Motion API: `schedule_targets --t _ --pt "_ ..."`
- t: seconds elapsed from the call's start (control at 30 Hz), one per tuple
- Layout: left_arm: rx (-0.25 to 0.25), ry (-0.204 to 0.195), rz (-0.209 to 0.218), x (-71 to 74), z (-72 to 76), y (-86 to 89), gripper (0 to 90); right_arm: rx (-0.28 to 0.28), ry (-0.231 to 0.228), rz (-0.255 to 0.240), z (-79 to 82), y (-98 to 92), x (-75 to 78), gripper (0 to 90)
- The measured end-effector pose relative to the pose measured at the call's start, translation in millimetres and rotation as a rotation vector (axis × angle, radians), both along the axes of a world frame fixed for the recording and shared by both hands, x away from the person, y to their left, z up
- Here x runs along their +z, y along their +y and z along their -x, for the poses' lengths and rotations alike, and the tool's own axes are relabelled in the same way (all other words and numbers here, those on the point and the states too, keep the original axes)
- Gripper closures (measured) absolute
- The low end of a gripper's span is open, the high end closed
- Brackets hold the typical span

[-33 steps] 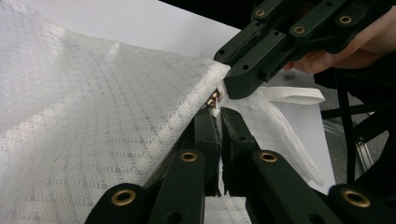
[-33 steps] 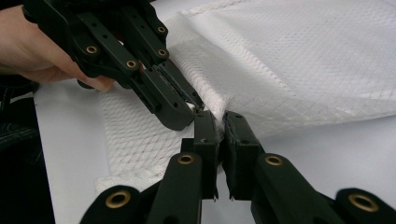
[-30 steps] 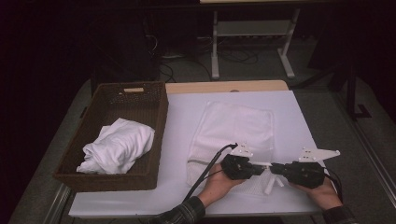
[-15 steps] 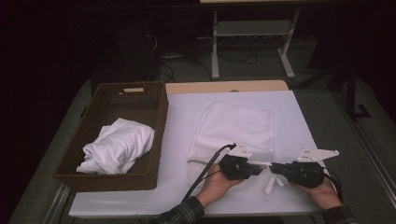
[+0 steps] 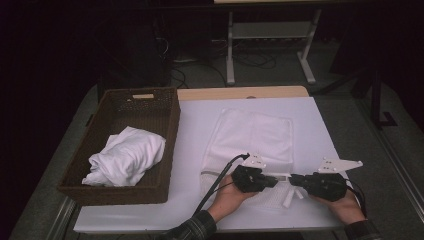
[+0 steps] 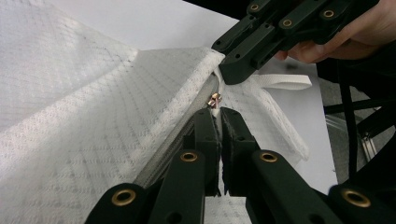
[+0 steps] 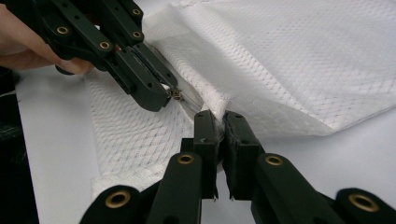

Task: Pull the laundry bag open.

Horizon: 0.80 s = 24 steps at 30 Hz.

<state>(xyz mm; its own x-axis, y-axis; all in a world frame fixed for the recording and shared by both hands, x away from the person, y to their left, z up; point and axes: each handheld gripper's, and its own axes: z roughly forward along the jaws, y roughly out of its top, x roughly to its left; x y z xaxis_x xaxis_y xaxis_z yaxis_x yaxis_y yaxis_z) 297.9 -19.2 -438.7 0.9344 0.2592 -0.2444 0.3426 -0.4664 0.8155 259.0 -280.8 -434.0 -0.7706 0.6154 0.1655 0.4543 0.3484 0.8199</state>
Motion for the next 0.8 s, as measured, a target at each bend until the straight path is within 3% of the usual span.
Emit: schedule_targets --t 0.8 --pt "-0.001 0.007 -0.015 -2.1 -2.2 11.9 86.3 -0.012 0.008 0.005 -1.8 -3.7 -1.6 84.0"
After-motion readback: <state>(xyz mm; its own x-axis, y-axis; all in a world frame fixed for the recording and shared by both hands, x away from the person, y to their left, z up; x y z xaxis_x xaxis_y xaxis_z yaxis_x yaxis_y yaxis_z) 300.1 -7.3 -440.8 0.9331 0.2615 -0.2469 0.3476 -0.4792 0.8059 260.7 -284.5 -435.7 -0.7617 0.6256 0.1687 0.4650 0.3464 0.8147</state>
